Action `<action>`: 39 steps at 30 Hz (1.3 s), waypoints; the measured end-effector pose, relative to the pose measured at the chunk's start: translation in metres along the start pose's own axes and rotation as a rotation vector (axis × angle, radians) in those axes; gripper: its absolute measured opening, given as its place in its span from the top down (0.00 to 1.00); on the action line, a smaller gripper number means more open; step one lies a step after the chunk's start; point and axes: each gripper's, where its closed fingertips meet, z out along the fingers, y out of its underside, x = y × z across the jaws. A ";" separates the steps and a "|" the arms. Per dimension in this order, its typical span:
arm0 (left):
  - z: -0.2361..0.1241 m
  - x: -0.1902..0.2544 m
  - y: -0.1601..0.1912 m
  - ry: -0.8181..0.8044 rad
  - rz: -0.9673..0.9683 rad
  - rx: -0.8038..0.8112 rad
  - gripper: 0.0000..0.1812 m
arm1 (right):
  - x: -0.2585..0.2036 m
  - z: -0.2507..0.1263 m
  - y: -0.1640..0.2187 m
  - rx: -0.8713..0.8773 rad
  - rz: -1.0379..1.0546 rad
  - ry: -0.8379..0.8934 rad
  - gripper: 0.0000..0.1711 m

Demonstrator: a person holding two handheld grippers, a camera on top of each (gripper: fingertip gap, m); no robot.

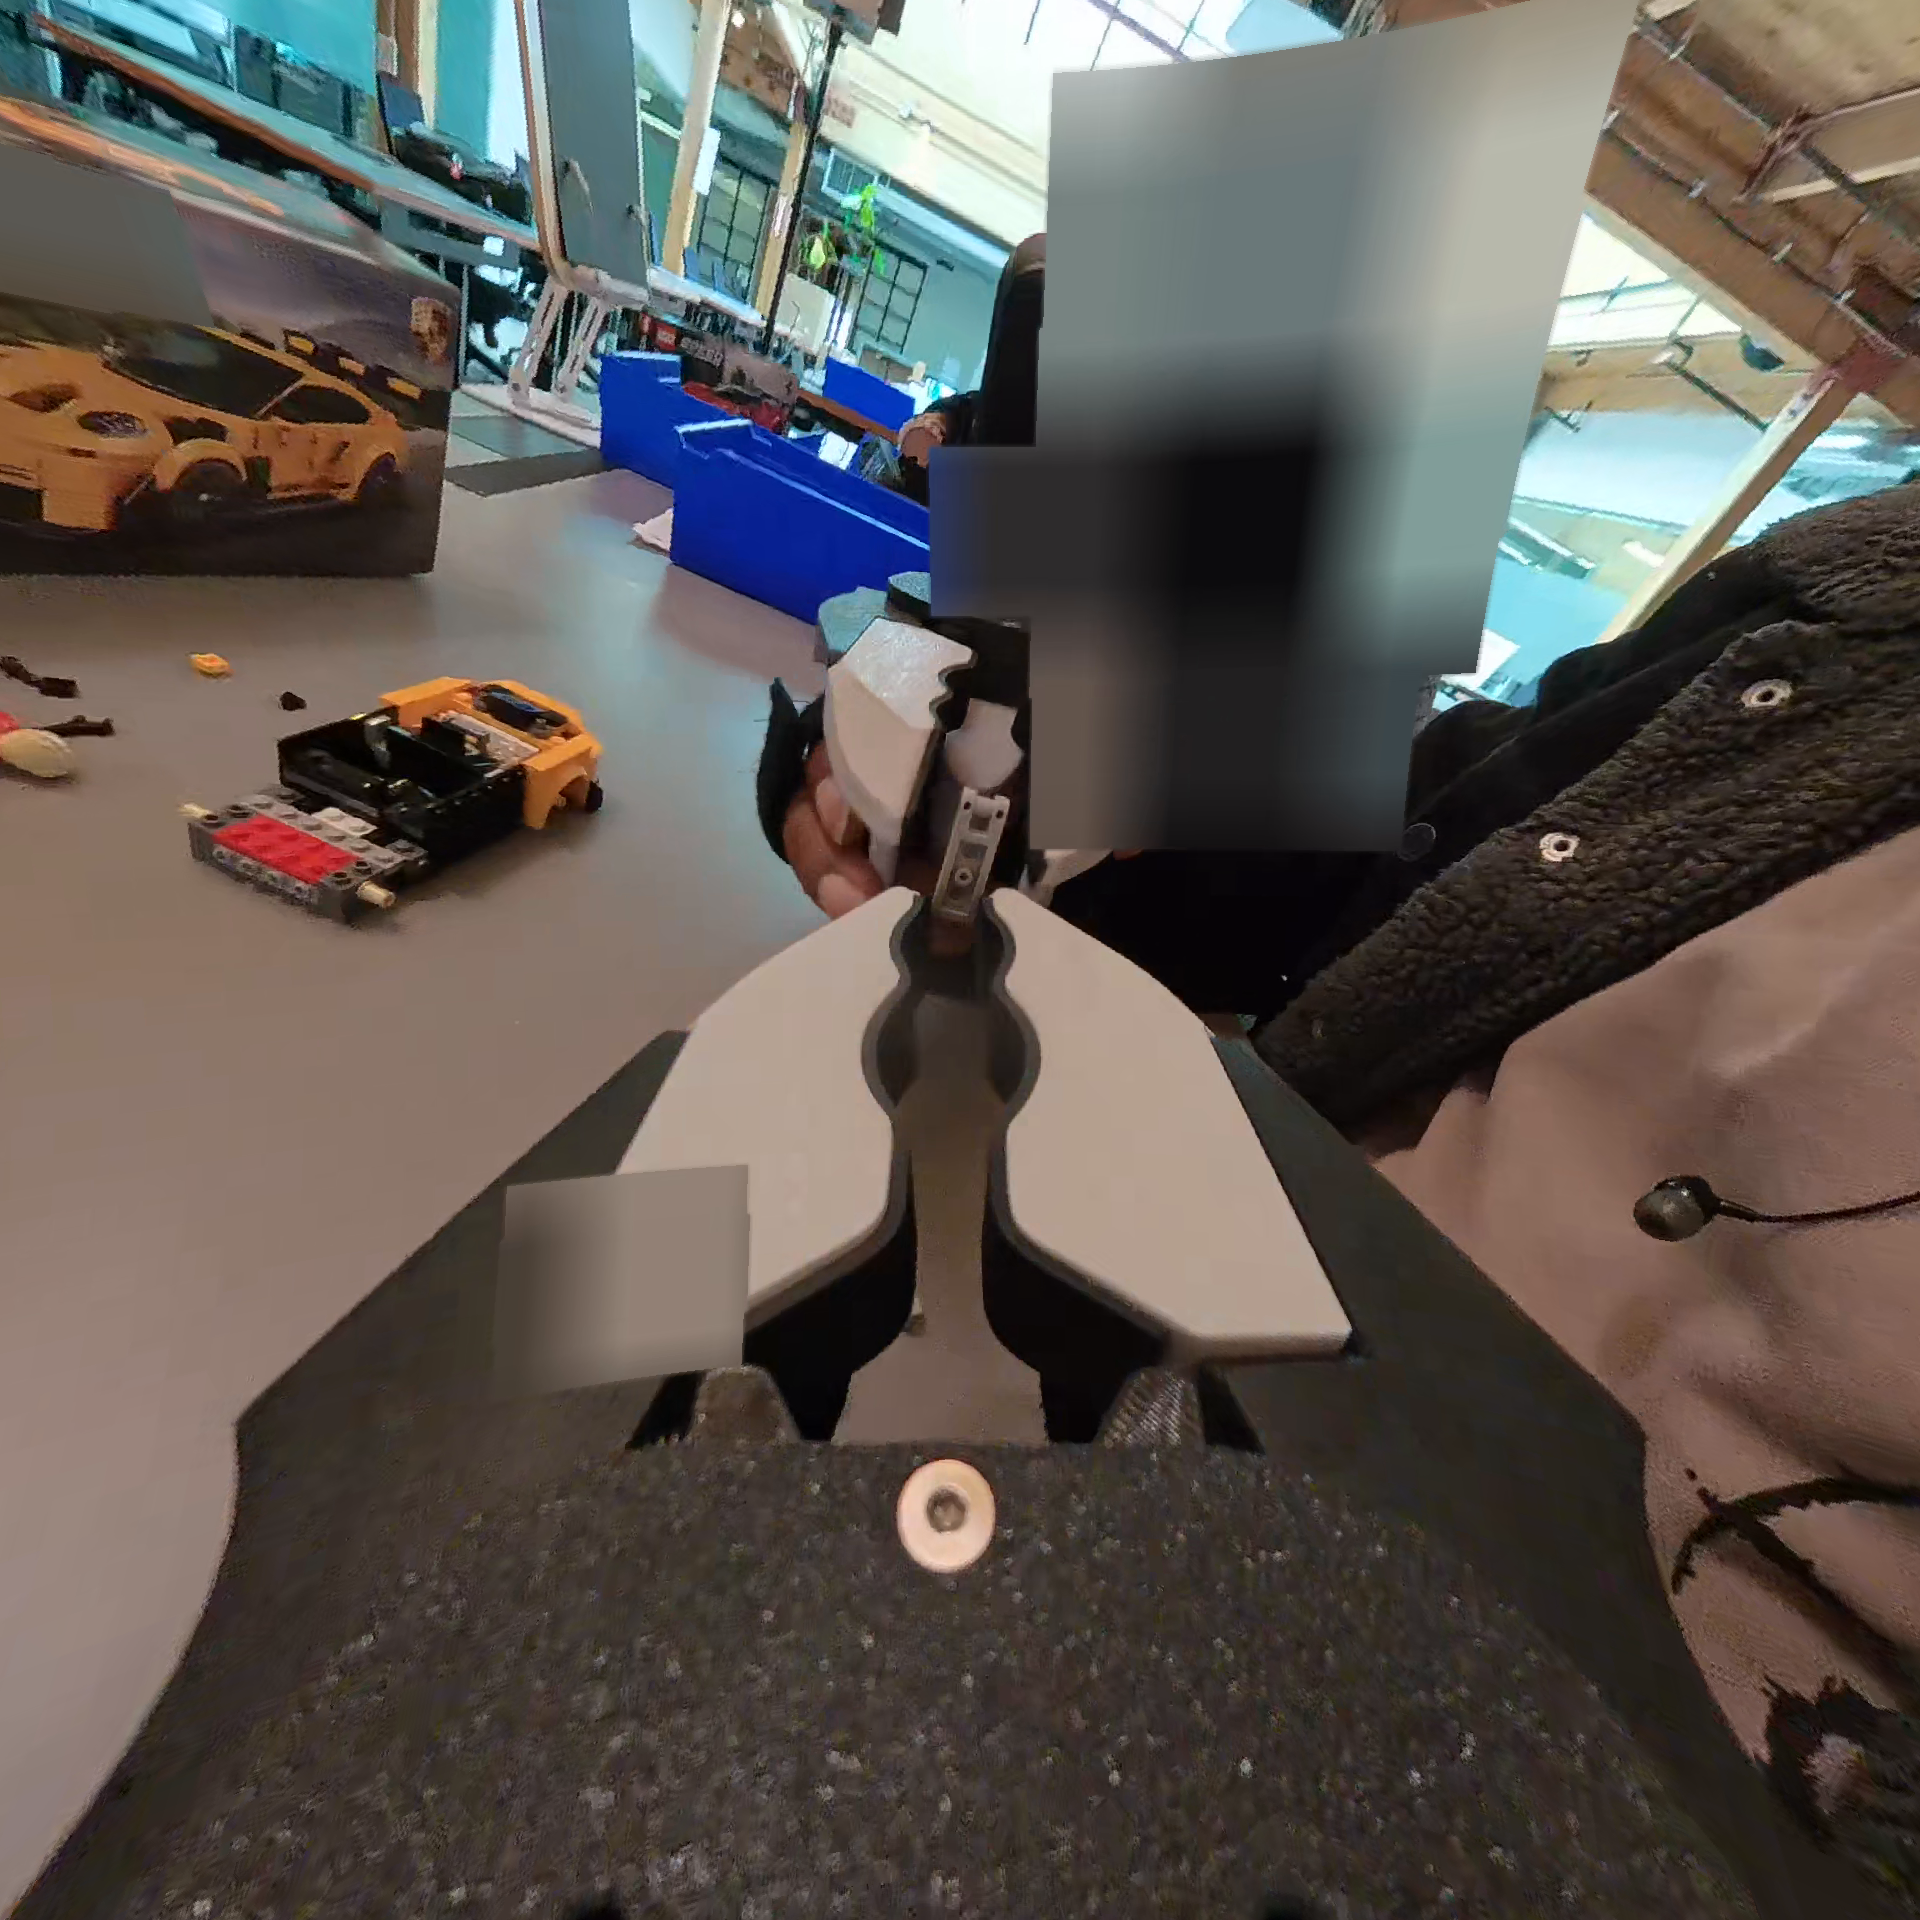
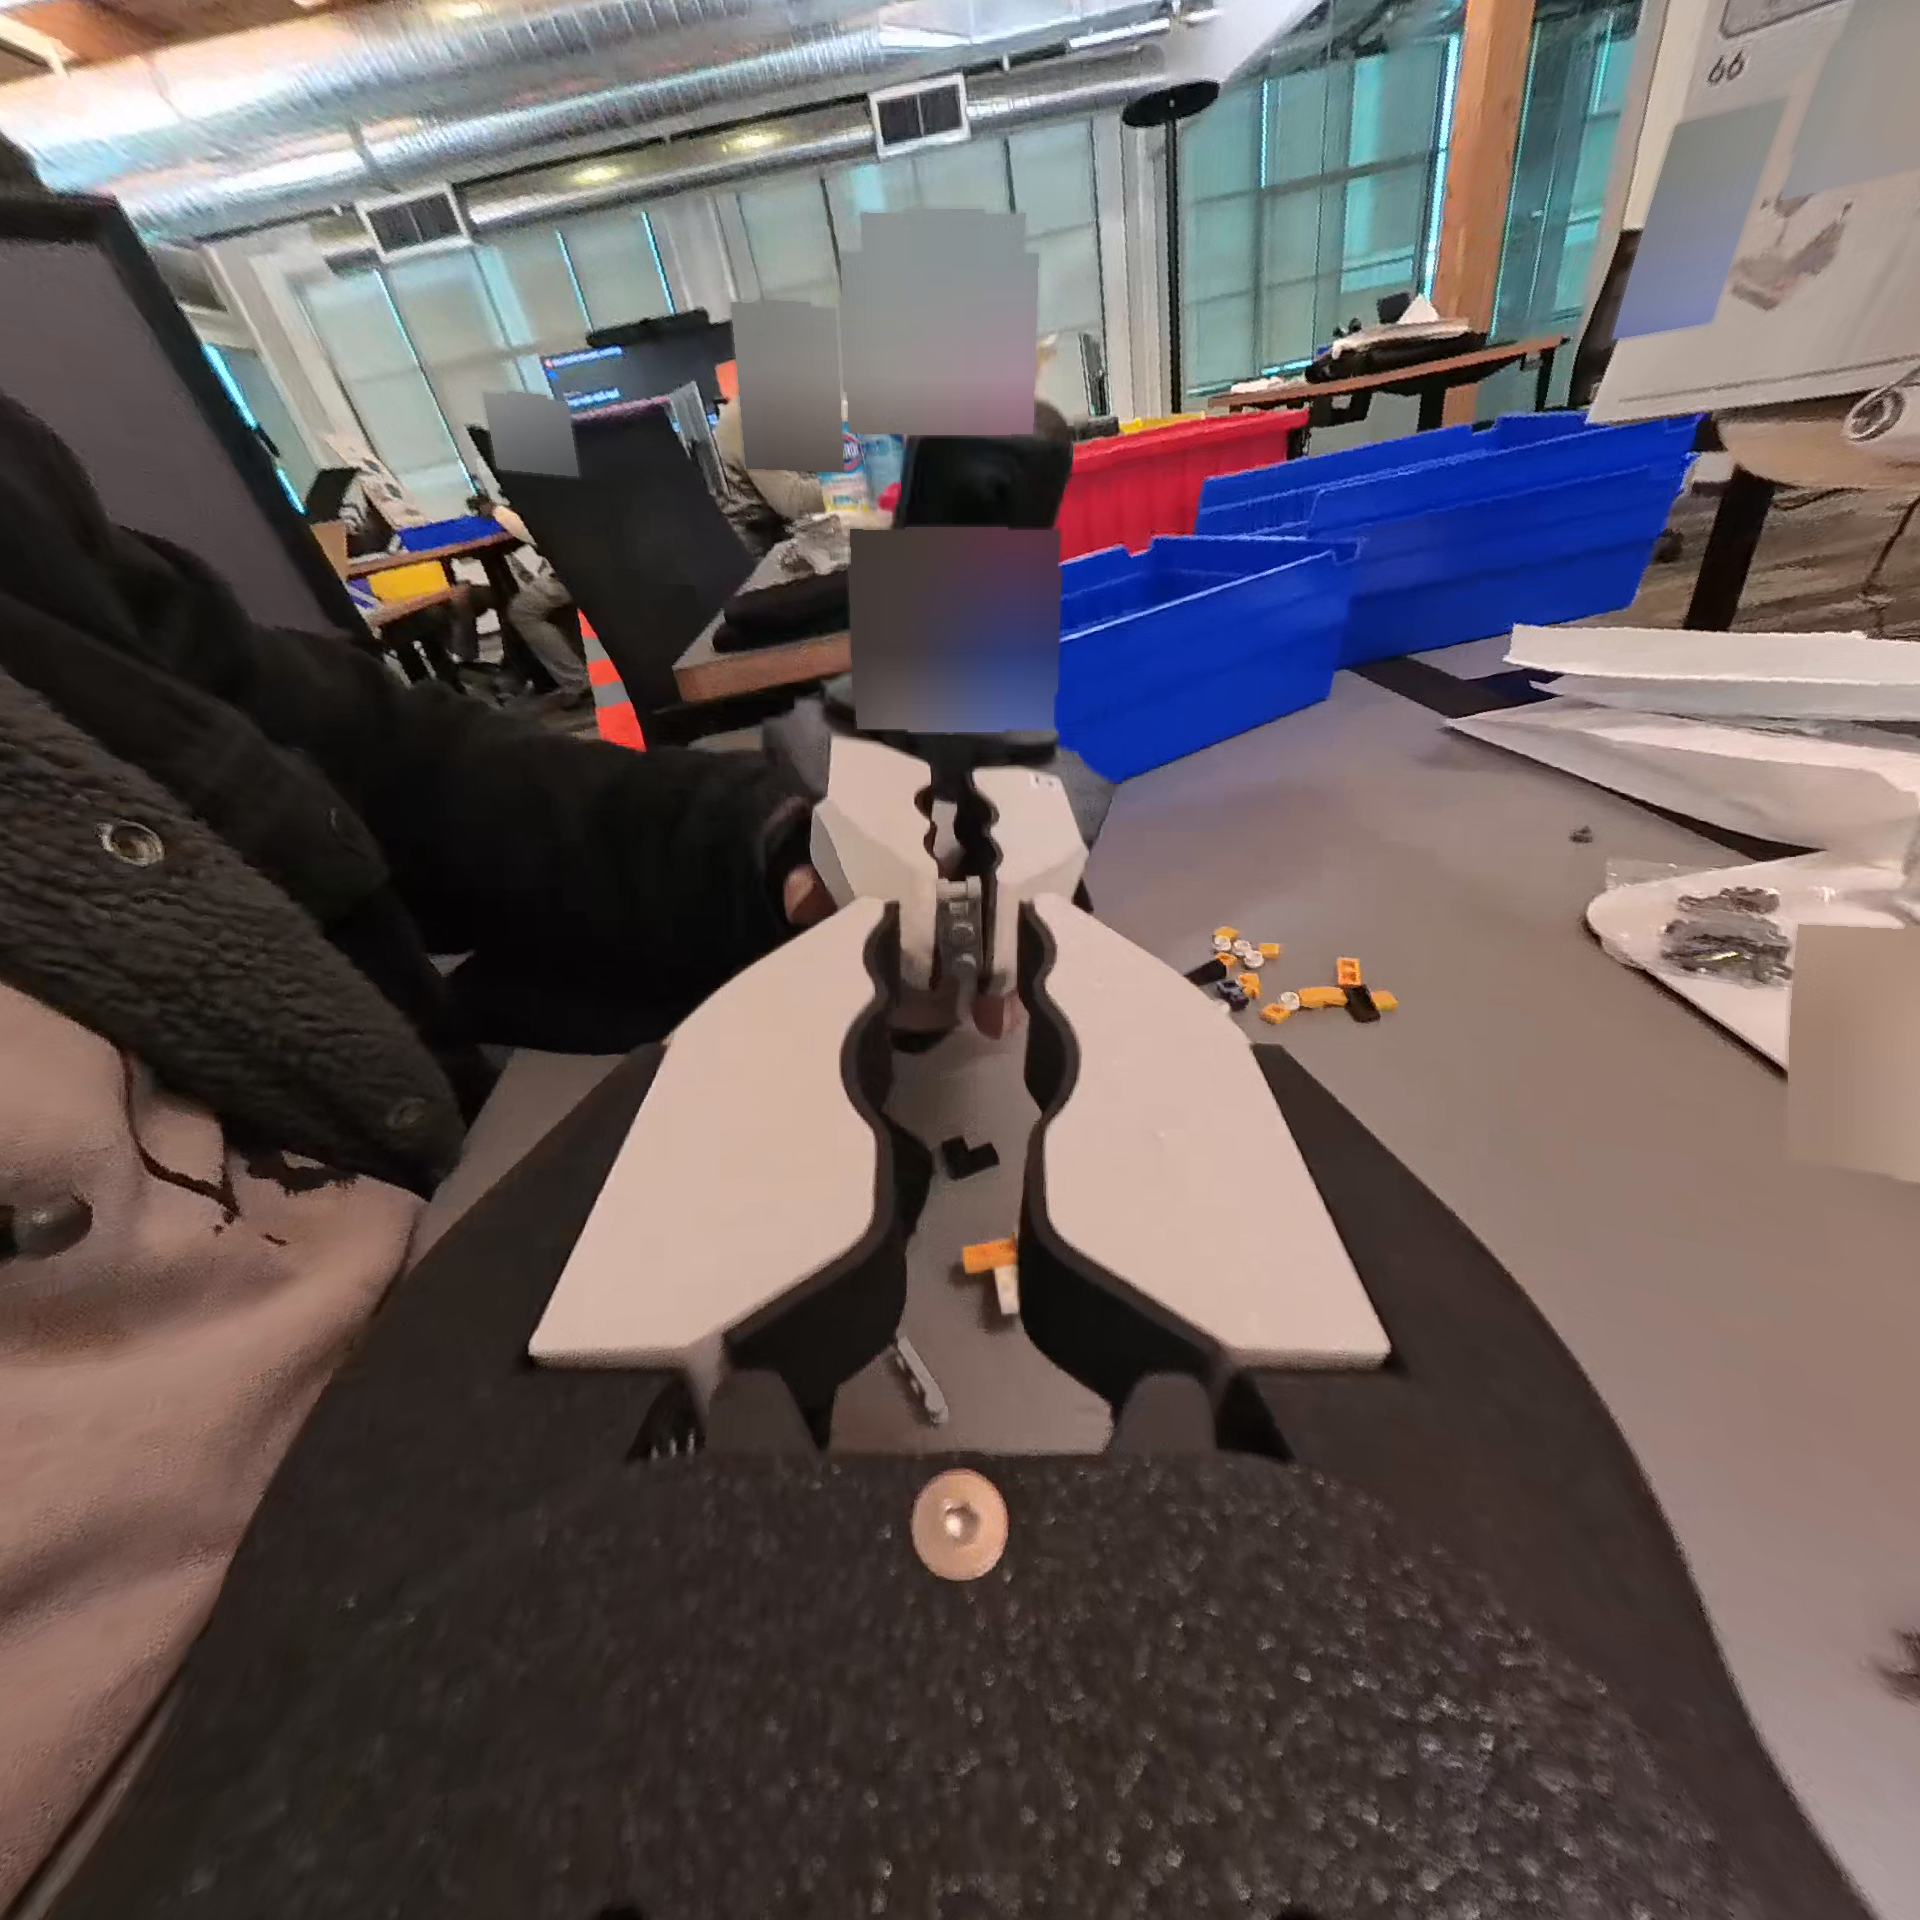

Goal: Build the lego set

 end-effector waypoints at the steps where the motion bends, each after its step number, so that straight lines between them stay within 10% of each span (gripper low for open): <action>1: -0.001 0.000 0.001 0.008 -0.003 0.012 0.96 | 0.001 0.000 -0.002 0.010 0.011 0.003 0.88; 17: -0.005 0.002 0.008 0.038 0.017 0.049 0.96 | -0.003 0.008 0.013 -0.054 0.044 -0.024 0.95; 27: -0.024 -0.028 0.050 -0.167 0.228 -0.428 0.94 | 0.023 -0.054 0.113 -1.029 -0.168 0.114 0.95; 39: -0.002 -0.014 0.127 -0.224 0.301 -0.861 0.88 | 0.029 -0.057 0.135 -1.146 -0.211 0.142 0.92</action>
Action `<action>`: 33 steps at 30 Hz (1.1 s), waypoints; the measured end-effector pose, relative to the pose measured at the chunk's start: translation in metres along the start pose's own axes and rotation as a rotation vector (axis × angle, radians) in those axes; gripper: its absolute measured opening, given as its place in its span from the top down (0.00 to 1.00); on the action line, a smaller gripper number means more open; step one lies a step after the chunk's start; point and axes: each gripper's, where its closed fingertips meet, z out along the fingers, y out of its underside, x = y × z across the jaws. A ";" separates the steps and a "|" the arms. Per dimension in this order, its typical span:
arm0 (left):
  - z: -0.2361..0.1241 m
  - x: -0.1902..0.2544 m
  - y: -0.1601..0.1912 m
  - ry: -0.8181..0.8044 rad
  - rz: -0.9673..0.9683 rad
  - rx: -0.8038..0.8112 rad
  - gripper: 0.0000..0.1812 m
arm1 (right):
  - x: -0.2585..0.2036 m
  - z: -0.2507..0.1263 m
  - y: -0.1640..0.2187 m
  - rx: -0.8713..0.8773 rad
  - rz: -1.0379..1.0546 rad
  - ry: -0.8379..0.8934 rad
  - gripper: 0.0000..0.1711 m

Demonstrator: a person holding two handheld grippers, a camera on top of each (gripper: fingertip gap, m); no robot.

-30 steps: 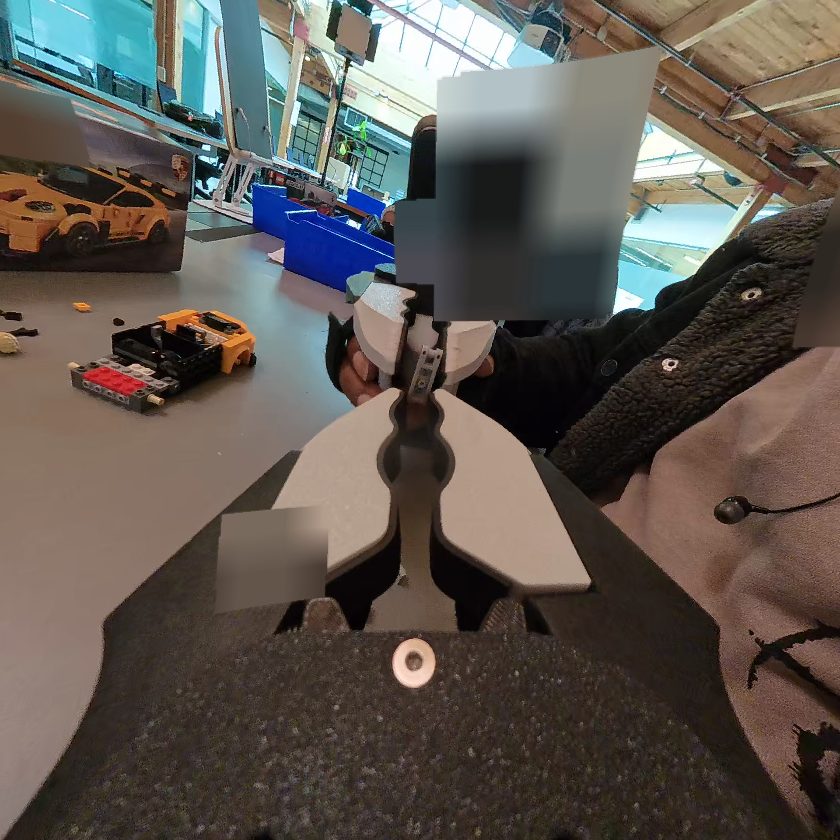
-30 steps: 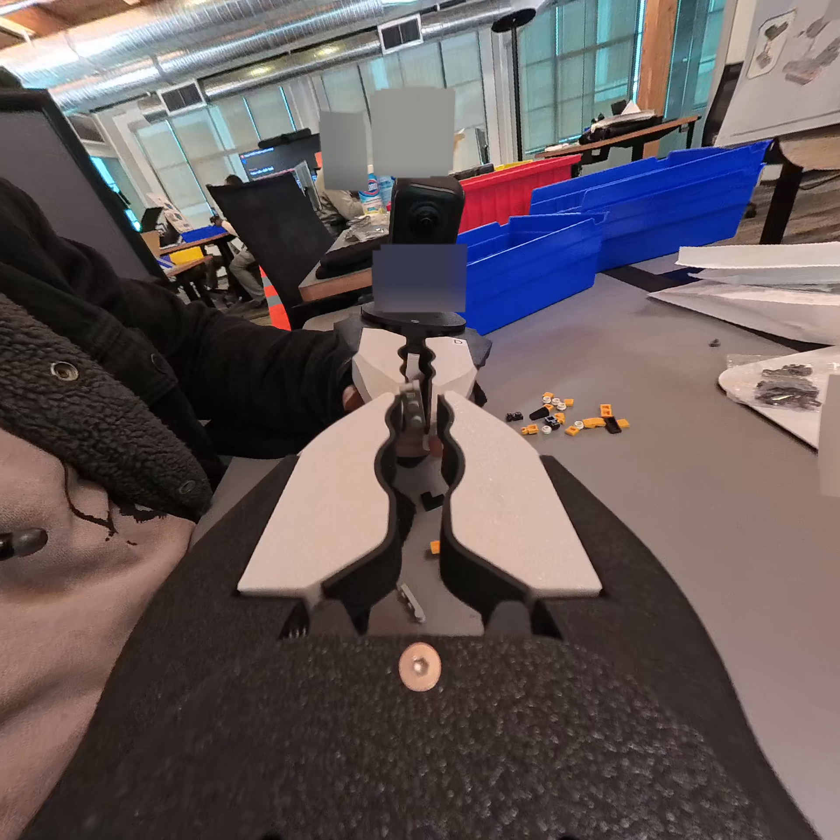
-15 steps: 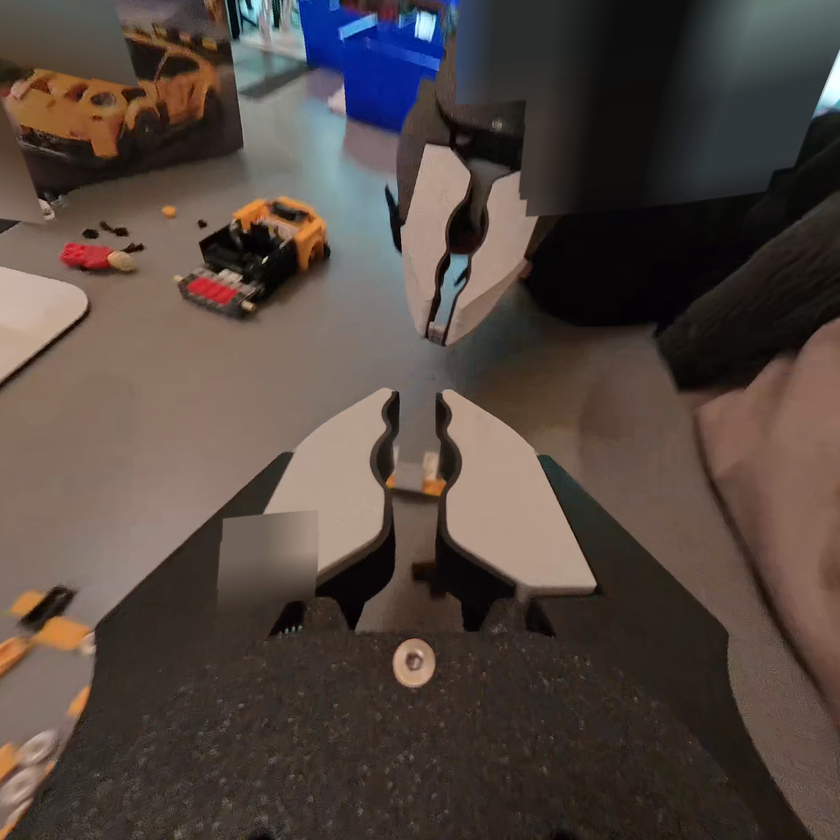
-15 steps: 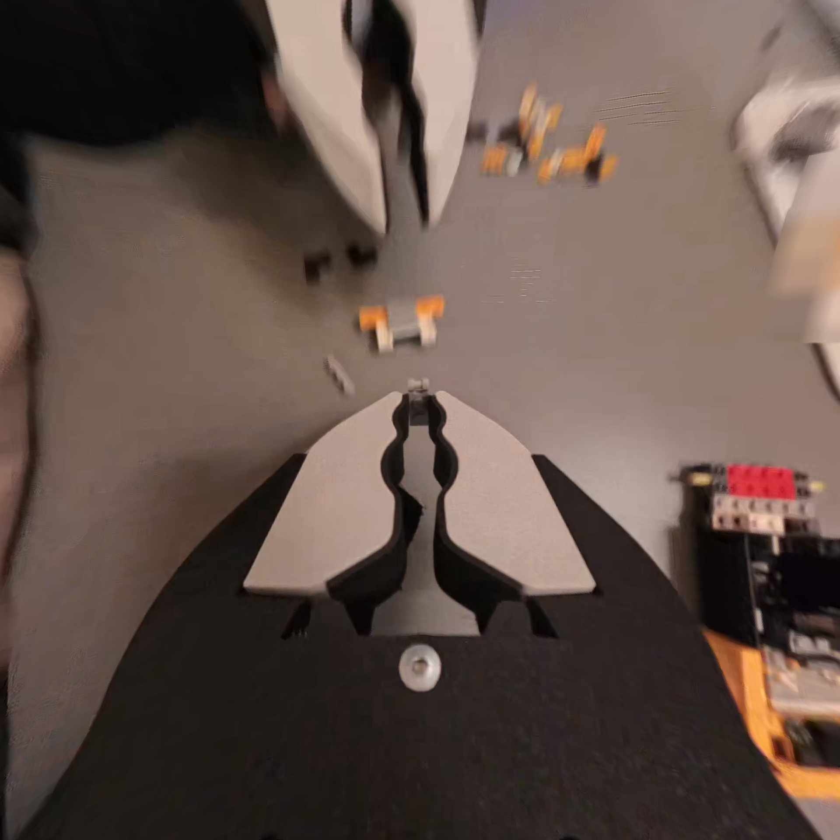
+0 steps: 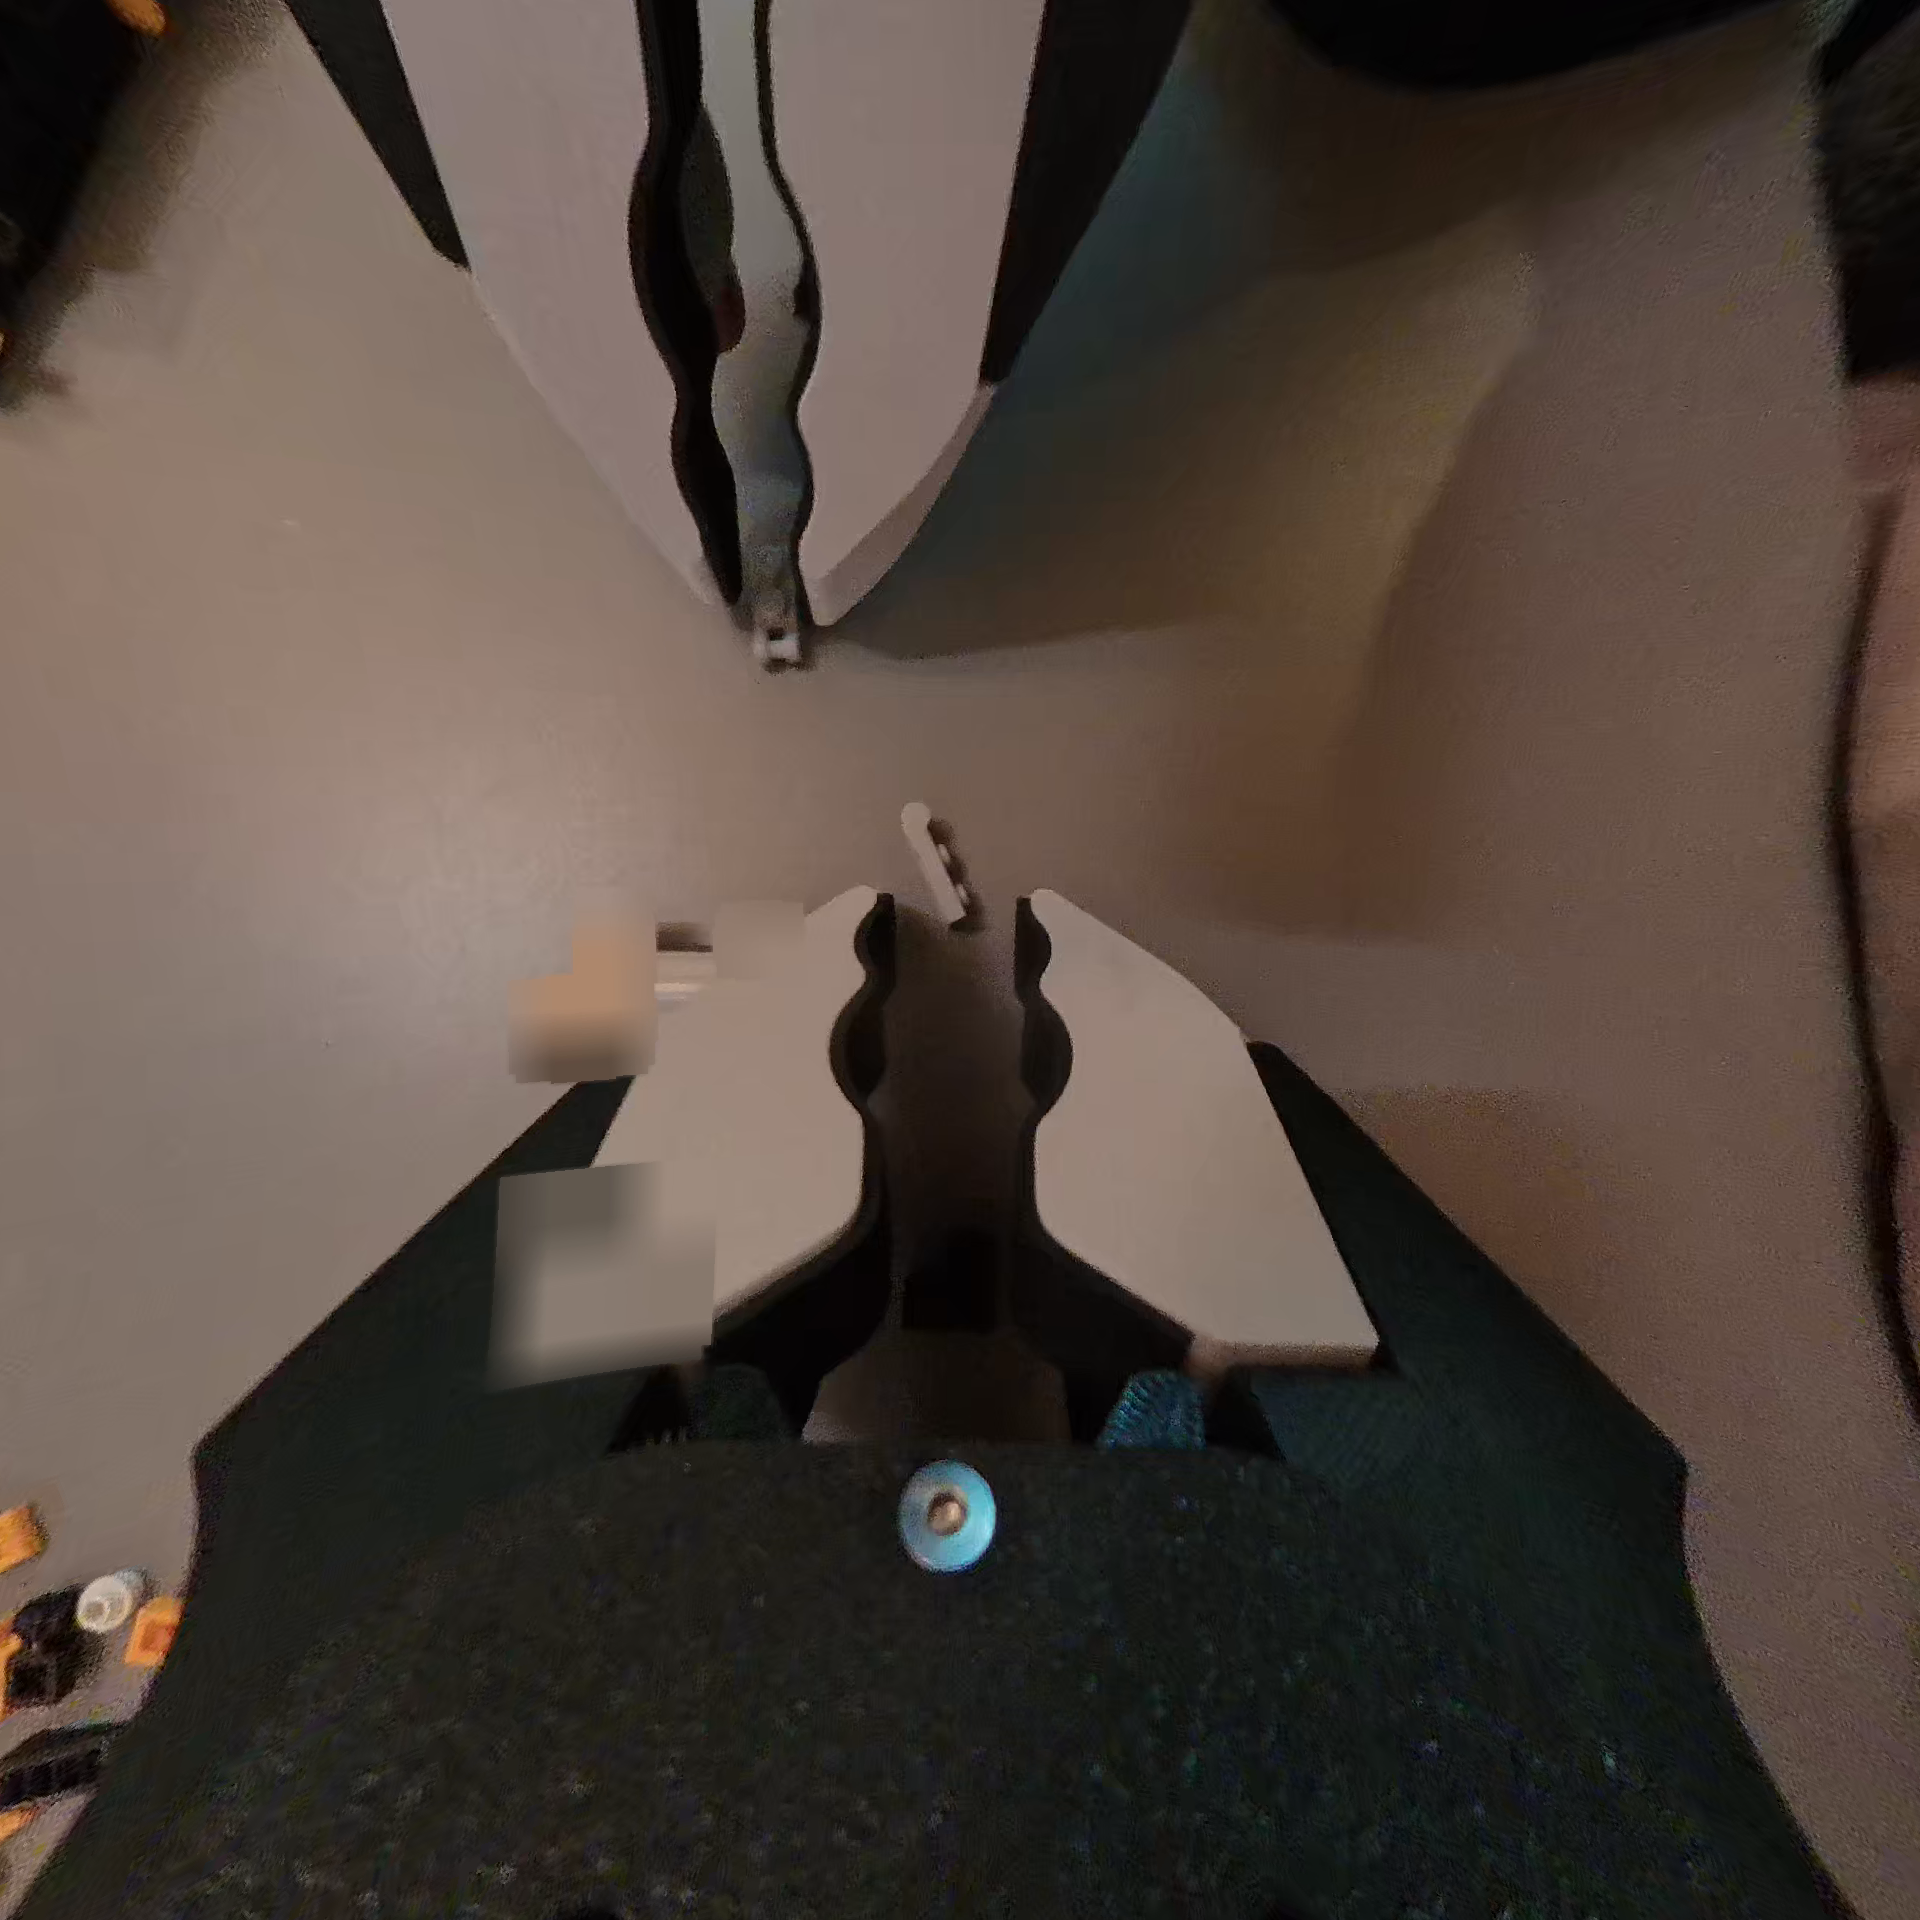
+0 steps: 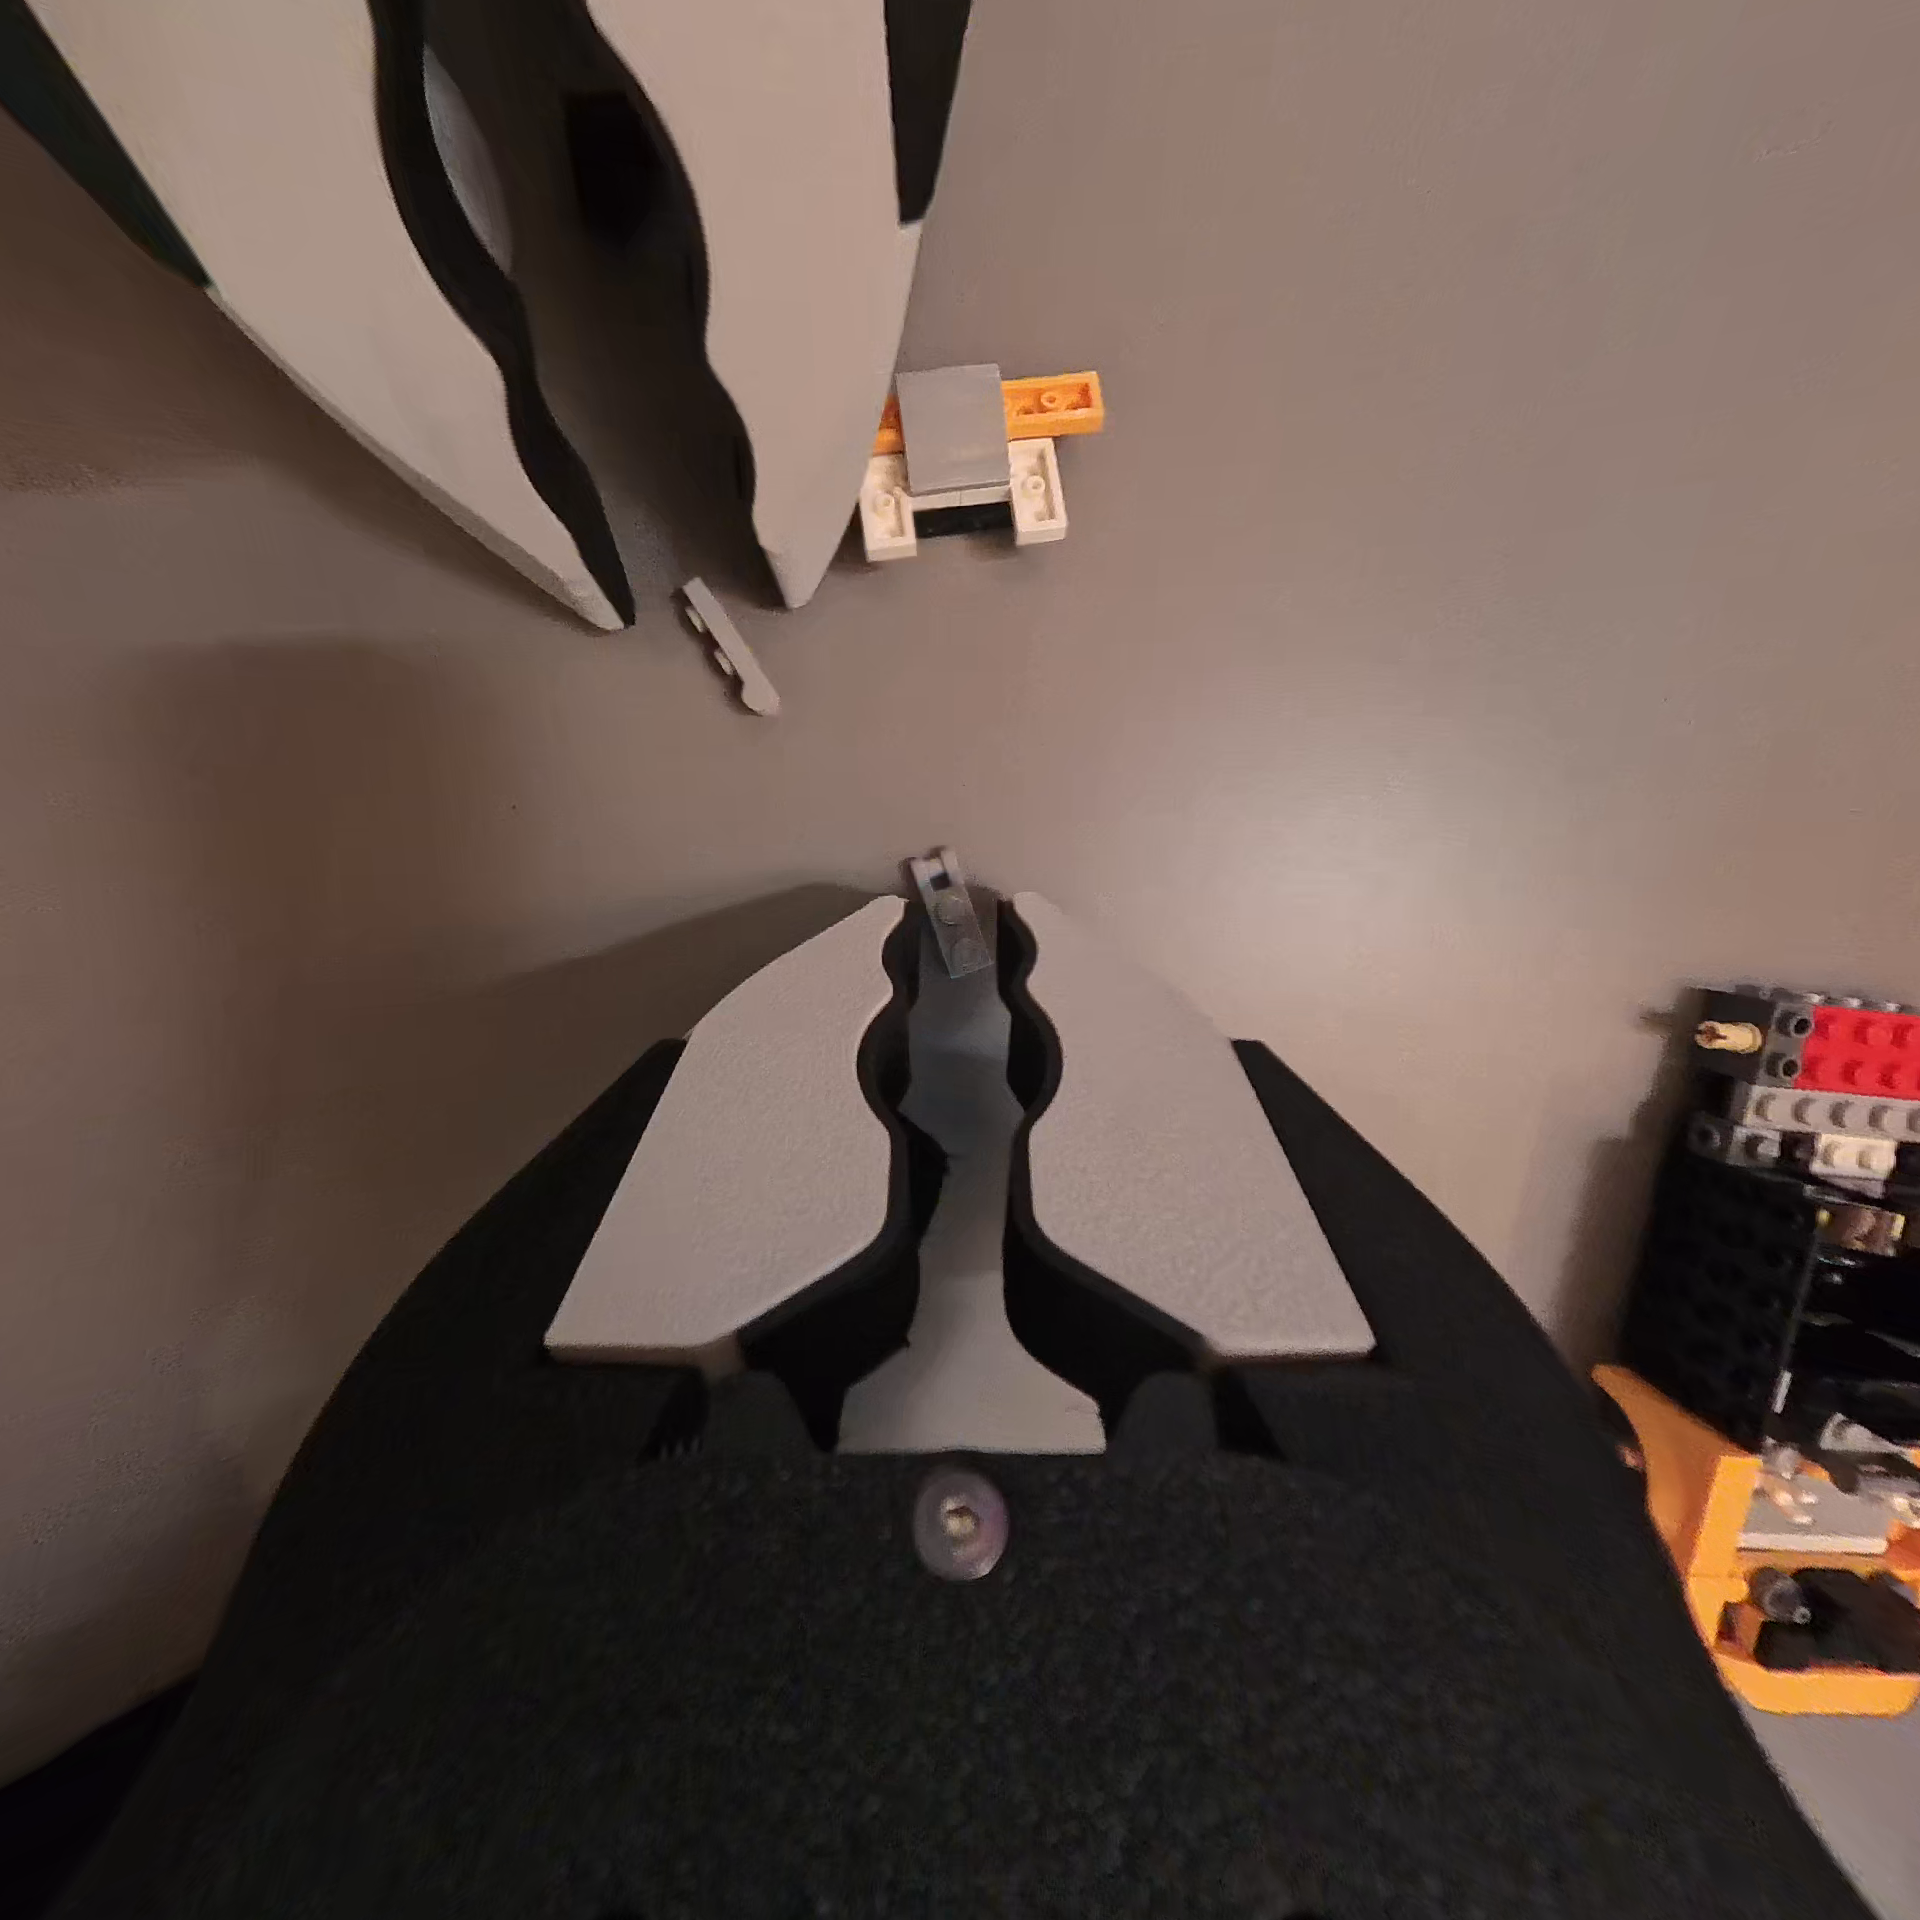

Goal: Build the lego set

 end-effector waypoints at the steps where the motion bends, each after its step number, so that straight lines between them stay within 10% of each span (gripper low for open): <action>1: 0.001 0.000 0.000 -0.006 -0.005 -0.007 0.87 | 0.001 -0.001 0.000 0.006 0.003 0.003 0.91; 11: -0.025 -0.032 -0.035 -0.092 -0.208 0.289 0.98 | 0.005 -0.031 -0.033 0.319 0.170 -0.073 0.91; 21: -0.120 -0.079 -0.074 -0.587 -0.142 0.780 0.98 | 0.048 -0.101 -0.109 1.152 0.718 -0.165 0.89; 33: -0.117 -0.065 -0.088 -0.750 0.016 0.733 0.98 | 0.036 -0.105 -0.124 1.222 0.746 -0.202 0.95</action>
